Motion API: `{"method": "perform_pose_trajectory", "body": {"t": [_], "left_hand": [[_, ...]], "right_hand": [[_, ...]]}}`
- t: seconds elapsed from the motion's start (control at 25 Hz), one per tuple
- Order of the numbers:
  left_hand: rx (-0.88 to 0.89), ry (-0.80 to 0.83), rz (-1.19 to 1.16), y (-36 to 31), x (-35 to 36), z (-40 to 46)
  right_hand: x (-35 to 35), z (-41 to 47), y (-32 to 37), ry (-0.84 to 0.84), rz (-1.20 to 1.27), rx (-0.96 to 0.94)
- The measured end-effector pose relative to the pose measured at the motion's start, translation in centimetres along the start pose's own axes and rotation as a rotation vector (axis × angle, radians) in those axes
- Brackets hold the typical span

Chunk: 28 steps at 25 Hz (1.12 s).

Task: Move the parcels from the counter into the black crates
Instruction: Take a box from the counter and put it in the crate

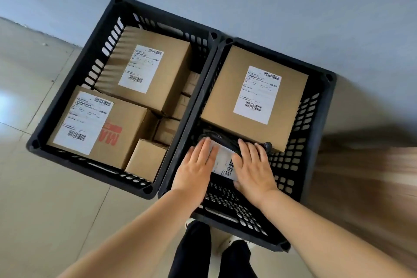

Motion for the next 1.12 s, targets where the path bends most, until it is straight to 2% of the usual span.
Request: {"method": "perform_pose_trajectory", "body": {"t": [0.12, 0.28, 0.52, 0.92, 1.04, 1.12], "left_hand": [[0.032, 0.012, 0.087, -0.3, 0.4, 1.5], [0.039, 0.011, 0.100, -0.2, 1.1, 2.6], [0.018, 0.044, 0.111, 0.3, 2.2, 4.0], [0.013, 0.250, 0.189, 0.5, 3.5, 6.5], [-0.009, 0.255, 0.199, 0.6, 3.4, 6.9], [-0.028, 0.201, 0.206, 0.4, 2.6, 6.2]], "right_hand": [[1.0, 0.1, -0.3, -0.111, 0.002, -0.006], [2.9, -1.7, -1.0, -0.152, -0.022, -0.038], [4.9, -2.9, -2.2, -0.147, -0.016, 0.008], [7.7, -1.5, -3.5, -0.106, 0.049, 0.068], [7.6, -1.2, -3.6, -0.119, 0.058, 0.077], [7.2, -1.2, -3.5, -0.119, 0.067, 0.085]]}}
Point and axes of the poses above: each hand's wrist, its own z-axis towards the middle knuckle, its own x-axis out of the palm, y = z × x, the point moved 7 cm from there along z, towards the middle knuckle, and after that the axes turned 2 degrees about y, right-handed, at the moved point
